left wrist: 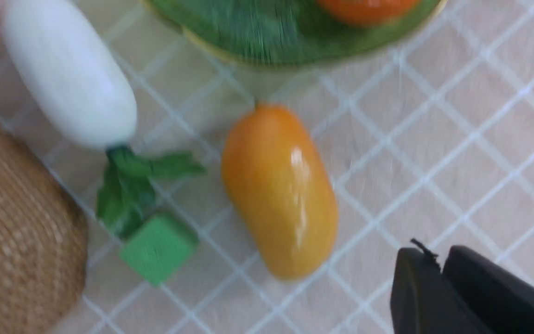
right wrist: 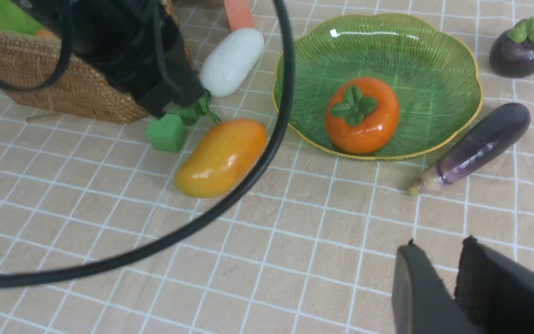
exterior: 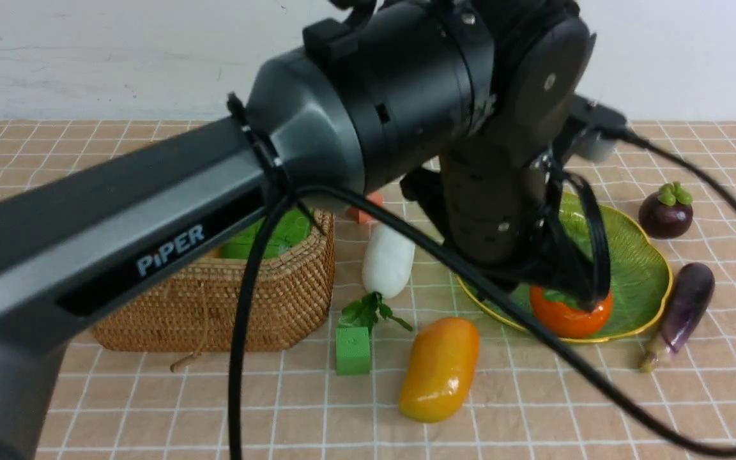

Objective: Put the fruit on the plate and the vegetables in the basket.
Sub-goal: Grab a bell pepper with your left arm and place it on the plate on the right.

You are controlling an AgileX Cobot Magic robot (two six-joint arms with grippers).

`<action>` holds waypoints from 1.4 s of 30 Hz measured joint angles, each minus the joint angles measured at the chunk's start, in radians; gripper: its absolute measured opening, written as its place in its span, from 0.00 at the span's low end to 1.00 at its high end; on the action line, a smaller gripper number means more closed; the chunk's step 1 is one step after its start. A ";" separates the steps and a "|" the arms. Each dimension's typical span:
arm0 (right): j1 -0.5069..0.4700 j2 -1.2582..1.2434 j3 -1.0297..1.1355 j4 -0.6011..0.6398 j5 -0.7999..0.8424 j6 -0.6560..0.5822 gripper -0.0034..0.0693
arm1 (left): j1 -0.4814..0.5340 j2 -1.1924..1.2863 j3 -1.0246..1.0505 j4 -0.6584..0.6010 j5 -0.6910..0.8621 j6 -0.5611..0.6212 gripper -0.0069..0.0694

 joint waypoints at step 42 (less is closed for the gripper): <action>0.000 0.000 0.000 0.104 -0.078 -0.080 0.23 | 0.083 0.280 -0.152 0.104 -0.483 0.017 0.82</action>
